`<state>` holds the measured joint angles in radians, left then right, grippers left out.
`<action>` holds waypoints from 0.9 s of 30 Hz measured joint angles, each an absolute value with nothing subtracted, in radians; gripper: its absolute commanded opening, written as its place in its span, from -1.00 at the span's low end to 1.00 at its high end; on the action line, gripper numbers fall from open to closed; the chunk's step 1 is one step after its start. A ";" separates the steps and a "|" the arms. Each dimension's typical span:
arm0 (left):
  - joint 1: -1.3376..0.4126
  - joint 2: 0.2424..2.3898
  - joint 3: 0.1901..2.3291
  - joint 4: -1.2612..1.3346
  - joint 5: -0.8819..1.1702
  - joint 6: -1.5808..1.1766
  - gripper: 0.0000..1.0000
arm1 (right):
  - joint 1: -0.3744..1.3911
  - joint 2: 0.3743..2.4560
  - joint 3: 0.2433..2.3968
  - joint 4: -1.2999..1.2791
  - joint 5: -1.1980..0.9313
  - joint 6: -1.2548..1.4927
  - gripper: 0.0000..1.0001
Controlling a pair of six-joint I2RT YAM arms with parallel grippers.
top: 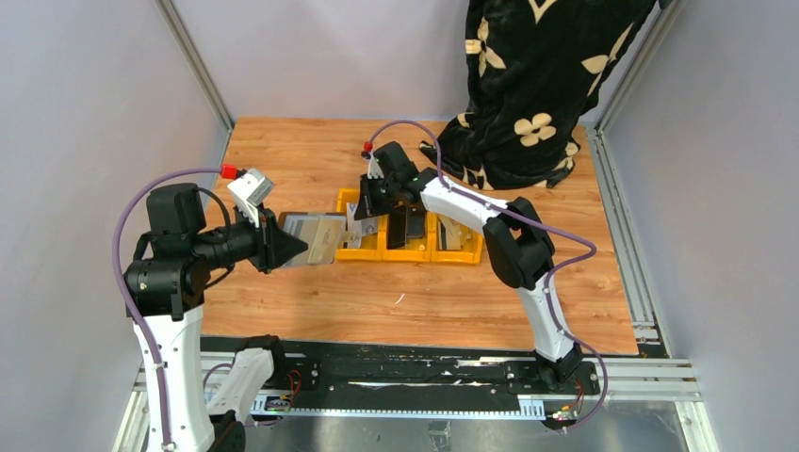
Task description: Take the credit cards out of the card holder
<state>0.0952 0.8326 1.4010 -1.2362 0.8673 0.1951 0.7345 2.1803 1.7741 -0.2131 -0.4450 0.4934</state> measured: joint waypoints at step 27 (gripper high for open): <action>0.096 0.784 1.341 -0.944 1.010 -0.101 -1.00 | 0.746 1.243 0.847 0.688 -0.439 0.804 0.57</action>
<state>0.0959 0.7837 1.3411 -0.9443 1.0103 -0.1009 0.7464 1.2430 0.8474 0.6876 -0.4385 0.8040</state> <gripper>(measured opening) 0.197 0.785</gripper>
